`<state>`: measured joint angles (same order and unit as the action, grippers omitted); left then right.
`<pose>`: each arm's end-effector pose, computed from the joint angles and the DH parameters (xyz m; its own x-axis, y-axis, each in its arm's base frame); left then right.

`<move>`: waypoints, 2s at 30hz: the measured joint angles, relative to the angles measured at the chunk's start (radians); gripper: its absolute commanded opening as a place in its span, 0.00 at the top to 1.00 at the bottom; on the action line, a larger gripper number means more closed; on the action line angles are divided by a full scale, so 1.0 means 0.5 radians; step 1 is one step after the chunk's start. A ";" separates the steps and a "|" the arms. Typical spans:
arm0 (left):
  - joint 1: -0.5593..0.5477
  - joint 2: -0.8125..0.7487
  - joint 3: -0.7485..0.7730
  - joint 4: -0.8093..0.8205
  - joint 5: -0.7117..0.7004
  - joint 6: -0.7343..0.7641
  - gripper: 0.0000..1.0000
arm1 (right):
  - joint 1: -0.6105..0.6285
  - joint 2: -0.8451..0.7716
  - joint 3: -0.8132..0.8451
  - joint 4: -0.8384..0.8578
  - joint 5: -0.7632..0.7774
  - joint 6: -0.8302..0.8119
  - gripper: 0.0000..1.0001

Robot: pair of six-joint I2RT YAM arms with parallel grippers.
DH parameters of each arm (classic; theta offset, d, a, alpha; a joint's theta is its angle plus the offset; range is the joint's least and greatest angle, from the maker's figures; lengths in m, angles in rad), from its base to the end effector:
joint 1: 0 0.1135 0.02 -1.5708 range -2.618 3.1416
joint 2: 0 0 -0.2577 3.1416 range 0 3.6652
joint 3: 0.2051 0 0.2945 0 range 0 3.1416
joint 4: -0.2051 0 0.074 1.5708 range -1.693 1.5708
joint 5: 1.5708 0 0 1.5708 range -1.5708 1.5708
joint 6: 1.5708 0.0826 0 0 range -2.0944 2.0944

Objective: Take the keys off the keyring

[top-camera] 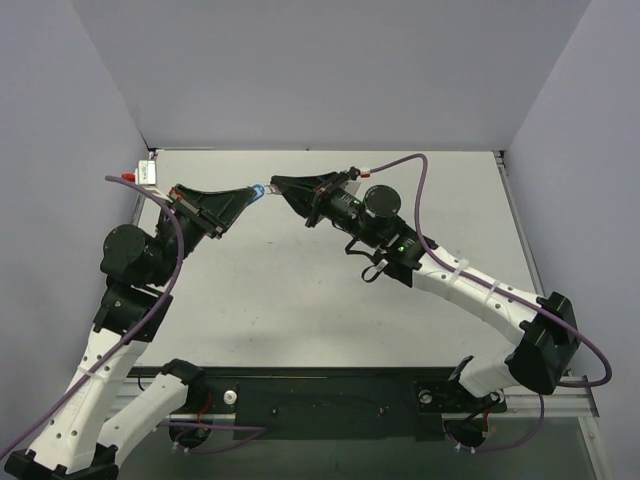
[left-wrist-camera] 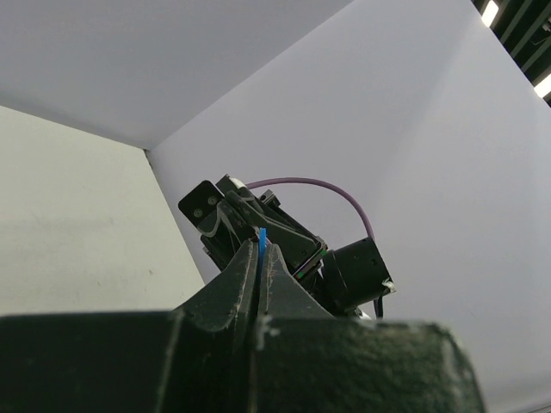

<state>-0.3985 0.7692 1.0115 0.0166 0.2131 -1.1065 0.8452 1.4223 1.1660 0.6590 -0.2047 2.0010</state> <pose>0.2236 -0.1131 0.4598 -0.4019 -0.7790 -0.4813 0.4652 0.2790 -0.8401 0.2651 0.3242 0.4140 -0.8870 0.3411 0.3113 0.1209 -0.4791 0.8694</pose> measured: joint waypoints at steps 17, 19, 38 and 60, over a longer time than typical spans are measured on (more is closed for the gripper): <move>0.000 -0.074 0.066 -0.359 0.104 0.117 0.34 | -0.201 -0.035 0.104 -0.345 -0.393 -0.140 1.00; 0.000 -0.077 0.109 -0.409 0.124 0.149 0.34 | -0.224 -0.034 0.151 -0.364 -0.471 -0.205 1.00; 0.000 -0.043 0.525 -0.647 0.520 0.372 0.48 | -0.266 0.031 0.651 -0.547 -1.263 -1.019 1.00; 0.000 -0.119 0.194 -0.304 0.390 0.075 0.53 | -0.266 -0.154 0.664 -1.058 -0.900 -1.559 1.00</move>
<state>-0.3985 0.7097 1.1084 -0.1352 0.4080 -1.0691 0.7124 1.3453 1.4979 0.1299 -0.6544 1.2213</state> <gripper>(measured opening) 0.465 0.001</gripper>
